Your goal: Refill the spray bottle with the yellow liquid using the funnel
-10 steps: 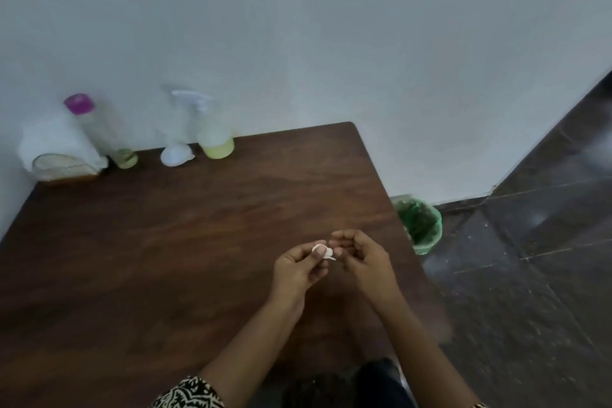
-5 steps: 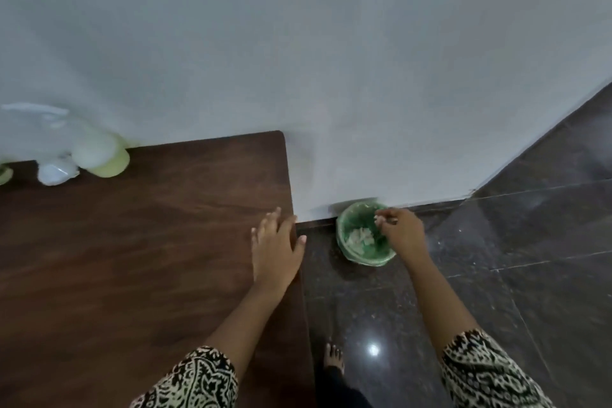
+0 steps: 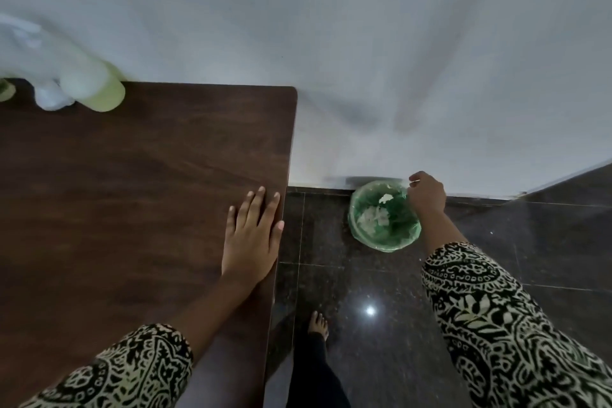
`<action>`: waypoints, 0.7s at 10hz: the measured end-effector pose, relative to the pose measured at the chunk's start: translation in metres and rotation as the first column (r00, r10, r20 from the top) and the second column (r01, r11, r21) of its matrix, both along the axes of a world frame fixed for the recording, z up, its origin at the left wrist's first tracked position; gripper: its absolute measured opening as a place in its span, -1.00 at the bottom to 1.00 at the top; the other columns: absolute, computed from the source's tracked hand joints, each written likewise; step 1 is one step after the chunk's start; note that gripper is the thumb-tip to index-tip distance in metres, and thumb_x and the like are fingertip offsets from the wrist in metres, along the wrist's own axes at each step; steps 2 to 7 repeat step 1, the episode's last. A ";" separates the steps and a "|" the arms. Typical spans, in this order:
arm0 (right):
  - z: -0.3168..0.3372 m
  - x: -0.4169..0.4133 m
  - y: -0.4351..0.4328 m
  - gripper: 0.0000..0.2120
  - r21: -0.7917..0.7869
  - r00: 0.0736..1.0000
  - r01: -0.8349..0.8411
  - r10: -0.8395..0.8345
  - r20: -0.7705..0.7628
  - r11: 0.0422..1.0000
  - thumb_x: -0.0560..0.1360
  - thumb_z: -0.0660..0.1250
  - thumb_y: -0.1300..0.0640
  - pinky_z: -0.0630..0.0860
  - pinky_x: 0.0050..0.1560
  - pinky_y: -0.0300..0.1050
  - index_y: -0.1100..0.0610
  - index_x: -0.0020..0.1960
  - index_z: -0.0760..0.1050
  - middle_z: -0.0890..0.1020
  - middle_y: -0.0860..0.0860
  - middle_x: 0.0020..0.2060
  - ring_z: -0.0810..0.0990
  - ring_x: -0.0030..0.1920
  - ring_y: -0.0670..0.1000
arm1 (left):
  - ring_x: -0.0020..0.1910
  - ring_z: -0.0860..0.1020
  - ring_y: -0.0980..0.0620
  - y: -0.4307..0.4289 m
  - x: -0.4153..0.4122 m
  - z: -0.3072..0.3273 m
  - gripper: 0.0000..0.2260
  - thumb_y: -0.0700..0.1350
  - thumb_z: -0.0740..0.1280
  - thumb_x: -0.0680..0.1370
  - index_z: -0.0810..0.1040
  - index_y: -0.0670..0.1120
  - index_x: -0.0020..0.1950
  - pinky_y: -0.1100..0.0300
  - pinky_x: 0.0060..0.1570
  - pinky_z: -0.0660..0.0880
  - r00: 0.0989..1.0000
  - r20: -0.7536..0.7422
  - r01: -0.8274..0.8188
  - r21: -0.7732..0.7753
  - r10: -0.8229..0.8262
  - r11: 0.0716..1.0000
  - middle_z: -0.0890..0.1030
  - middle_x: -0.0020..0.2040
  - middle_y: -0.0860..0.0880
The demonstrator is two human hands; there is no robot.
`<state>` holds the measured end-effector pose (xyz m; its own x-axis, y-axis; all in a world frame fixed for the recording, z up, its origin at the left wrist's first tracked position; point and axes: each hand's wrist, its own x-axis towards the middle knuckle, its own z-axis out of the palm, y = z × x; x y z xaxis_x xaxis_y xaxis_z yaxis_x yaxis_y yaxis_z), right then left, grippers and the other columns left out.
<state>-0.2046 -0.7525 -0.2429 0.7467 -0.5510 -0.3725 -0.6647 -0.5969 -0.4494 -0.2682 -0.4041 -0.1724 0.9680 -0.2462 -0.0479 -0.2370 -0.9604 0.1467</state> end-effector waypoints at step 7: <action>0.006 -0.003 0.006 -0.75 -0.012 0.989 0.085 -0.083 0.121 0.996 0.53 0.20 0.26 0.50 -0.02 -0.03 0.14 0.16 0.53 0.65 0.14 0.04 0.59 0.04 0.18 | 0.49 0.24 -0.10 -0.002 -0.001 0.000 -0.53 0.09 0.01 0.61 0.28 -0.01 0.50 -0.18 0.40 0.20 1.000 -0.004 -0.010 -0.027 0.010 1.000 0.30 0.50 -0.11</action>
